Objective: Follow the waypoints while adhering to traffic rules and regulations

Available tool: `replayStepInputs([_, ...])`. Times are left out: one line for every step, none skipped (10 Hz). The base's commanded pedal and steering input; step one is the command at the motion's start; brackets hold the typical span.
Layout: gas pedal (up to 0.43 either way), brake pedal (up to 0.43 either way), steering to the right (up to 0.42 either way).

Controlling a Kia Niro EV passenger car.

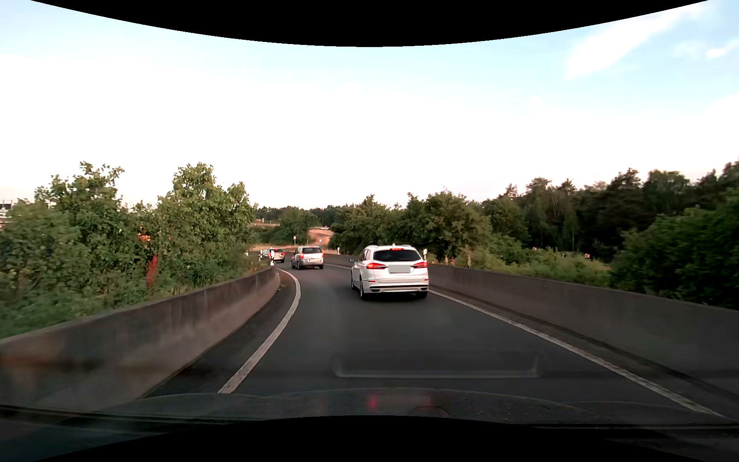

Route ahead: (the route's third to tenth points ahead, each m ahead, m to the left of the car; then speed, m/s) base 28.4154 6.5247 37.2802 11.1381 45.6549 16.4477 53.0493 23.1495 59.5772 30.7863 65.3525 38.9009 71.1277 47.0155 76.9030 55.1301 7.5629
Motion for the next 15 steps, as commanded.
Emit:
replayStepInputs([0.0, 0.287, -0.064])
replayStepInputs([0.0, 0.293, -0.066])
replayStepInputs([0.0, 0.287, -0.067])
replayStepInputs([0.0, 0.287, -0.069])
replayStepInputs([0.0, 0.268, -0.069])
replayStepInputs([0.0, 0.256, -0.069])
replayStepInputs([0.0, 0.25, -0.069])
replayStepInputs([0.0, 0.25, -0.07])
replayStepInputs([0.0, 0.25, -0.07])
replayStepInputs([0.0, 0.244, -0.071])
replayStepInputs([0.0, 0.244, -0.073])
replayStepInputs([0.0, 0.25, -0.074])
replayStepInputs([0.0, 0.25, -0.074])
replayStepInputs([0.0, 0.25, -0.073])
replayStepInputs([0.0, 0.25, -0.073])
